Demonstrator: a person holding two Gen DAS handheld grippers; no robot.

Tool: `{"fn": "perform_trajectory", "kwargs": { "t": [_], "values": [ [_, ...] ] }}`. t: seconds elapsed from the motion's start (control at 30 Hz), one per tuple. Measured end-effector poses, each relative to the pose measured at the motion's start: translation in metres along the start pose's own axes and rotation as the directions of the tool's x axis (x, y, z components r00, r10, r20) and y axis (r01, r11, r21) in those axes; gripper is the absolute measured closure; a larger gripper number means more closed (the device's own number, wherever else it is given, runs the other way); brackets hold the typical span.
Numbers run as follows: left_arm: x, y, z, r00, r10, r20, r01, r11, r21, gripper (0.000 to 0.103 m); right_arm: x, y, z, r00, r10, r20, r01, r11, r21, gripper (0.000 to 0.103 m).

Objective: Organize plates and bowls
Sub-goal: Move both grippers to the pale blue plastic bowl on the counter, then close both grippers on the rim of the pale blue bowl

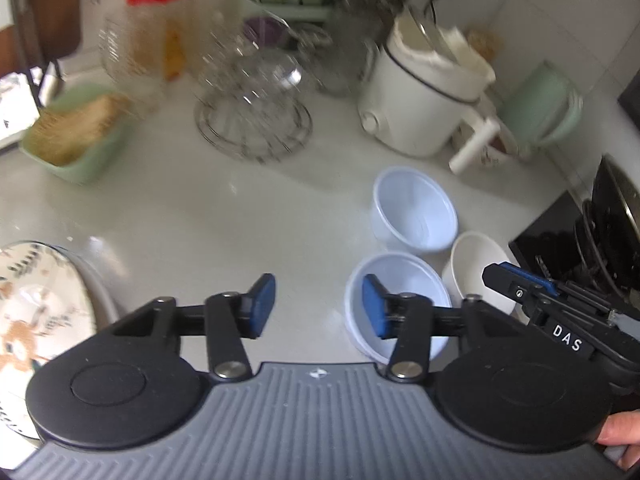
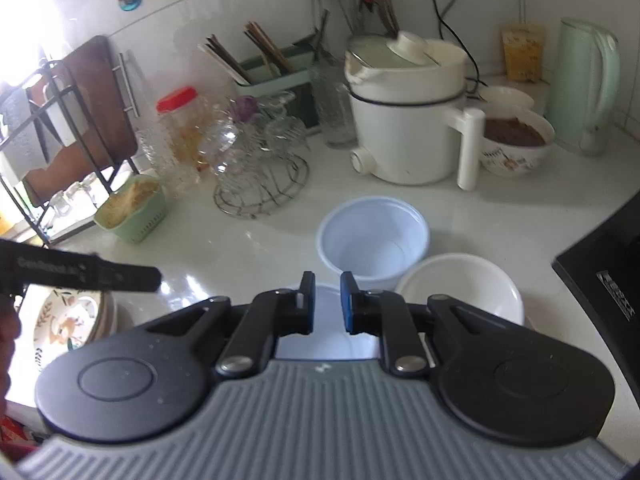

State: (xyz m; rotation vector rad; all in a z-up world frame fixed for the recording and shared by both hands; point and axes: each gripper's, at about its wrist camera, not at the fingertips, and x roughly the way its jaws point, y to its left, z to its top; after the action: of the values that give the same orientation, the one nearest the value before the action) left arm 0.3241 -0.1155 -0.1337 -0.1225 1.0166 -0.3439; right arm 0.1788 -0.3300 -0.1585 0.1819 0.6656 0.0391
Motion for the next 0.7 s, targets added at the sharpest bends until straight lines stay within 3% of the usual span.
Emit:
{"fn": "perform_trajectory", "kwargs": {
  "t": [0.27,0.37,0.7],
  "values": [
    [0.050,-0.024,0.002,0.994,-0.017,-0.112,0.019,1.000,0.019,0.048,0.006,-0.027,-0.013,0.996,0.033,-0.081,-0.027,0.997,0.070,0.083],
    [0.060,-0.030,0.002,0.990,-0.010,-0.138,0.015,0.999,0.037,0.049,0.008,-0.031,-0.022,0.993,0.060,-0.102,-0.049,0.993,0.103,0.060],
    [0.080,-0.019,0.029,0.982,-0.001,-0.187,0.016,0.997,0.080,0.049,0.023,-0.038,-0.042,0.985,0.075,-0.155,-0.037,0.971,0.236,0.060]
  ]
}}
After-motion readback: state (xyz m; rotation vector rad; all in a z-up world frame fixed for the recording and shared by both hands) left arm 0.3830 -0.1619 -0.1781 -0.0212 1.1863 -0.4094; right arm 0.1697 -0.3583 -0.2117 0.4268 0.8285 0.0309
